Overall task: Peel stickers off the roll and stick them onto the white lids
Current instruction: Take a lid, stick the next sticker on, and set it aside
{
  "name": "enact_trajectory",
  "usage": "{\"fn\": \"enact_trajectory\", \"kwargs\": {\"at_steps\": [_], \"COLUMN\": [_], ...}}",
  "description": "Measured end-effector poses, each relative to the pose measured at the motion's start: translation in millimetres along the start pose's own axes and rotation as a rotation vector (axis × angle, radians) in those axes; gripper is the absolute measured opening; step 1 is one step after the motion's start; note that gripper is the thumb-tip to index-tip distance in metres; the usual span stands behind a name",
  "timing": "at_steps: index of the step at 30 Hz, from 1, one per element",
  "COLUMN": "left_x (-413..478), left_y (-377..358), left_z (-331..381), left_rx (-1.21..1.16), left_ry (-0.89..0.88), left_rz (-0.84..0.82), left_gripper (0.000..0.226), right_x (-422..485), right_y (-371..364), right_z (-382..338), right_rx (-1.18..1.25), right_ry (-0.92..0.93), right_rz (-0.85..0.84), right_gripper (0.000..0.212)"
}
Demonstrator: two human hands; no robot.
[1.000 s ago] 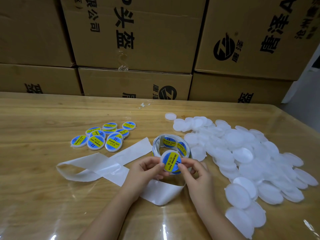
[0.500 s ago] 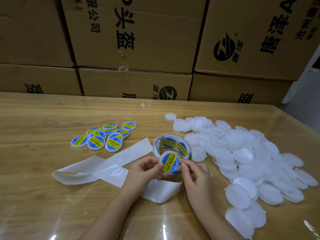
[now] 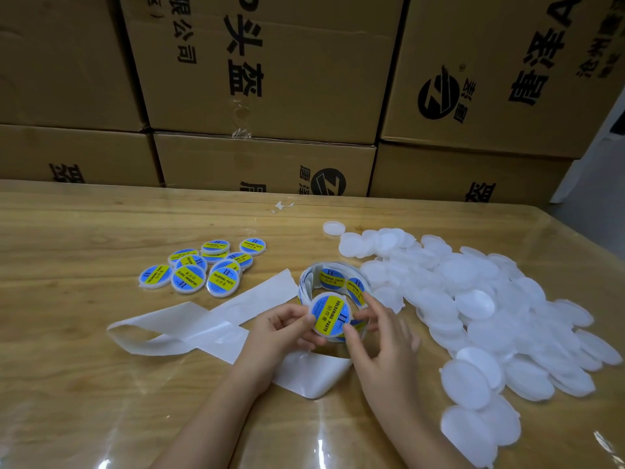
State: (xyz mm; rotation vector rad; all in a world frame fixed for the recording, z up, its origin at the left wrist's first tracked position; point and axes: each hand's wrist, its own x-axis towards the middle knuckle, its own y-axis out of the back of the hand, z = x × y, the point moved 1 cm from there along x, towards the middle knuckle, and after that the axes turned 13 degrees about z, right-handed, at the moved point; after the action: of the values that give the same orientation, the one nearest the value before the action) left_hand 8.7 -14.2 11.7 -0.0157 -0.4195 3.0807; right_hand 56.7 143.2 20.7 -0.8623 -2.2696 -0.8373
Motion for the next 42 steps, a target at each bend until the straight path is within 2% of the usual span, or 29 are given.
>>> {"fn": "enact_trajectory", "kwargs": {"at_steps": [7, 14, 20, 27, 31, 36, 42], "left_x": [-1, -1, -1, 0, -1, -5, -5], "left_y": [-2, 0, 1, 1, -1, -3, -3], "left_z": [1, 1, -1, -4, -3, 0, 0], "left_rx": [-0.009, -0.021, -0.001, -0.011, -0.025, -0.013, -0.009], "left_ry": [0.022, 0.043, 0.043, -0.008, 0.002, 0.013, 0.031], "left_rz": [-0.052, -0.094, -0.172, -0.219, -0.262, -0.305, -0.311], "left_gripper": [0.026, 0.011, 0.020, 0.030, 0.031, 0.019, 0.020], "right_x": [1, 1, 3, -1, -5, -6, -7], "right_y": [-1, -2, 1, -4, -6, -6, -6], "right_z": [2, 5, 5, 10, 11, 10, 2], "right_rx": [-0.047, 0.066, 0.163, 0.210, 0.199, 0.136, 0.046], "right_ry": [0.069, 0.008, -0.046, -0.137, -0.112, -0.092, -0.057], "right_rz": [-0.045, 0.014, 0.059, 0.006, 0.038, 0.032, -0.013], "right_gripper": [0.051, 0.032, 0.024, 0.018, 0.021, 0.023, 0.047]}}
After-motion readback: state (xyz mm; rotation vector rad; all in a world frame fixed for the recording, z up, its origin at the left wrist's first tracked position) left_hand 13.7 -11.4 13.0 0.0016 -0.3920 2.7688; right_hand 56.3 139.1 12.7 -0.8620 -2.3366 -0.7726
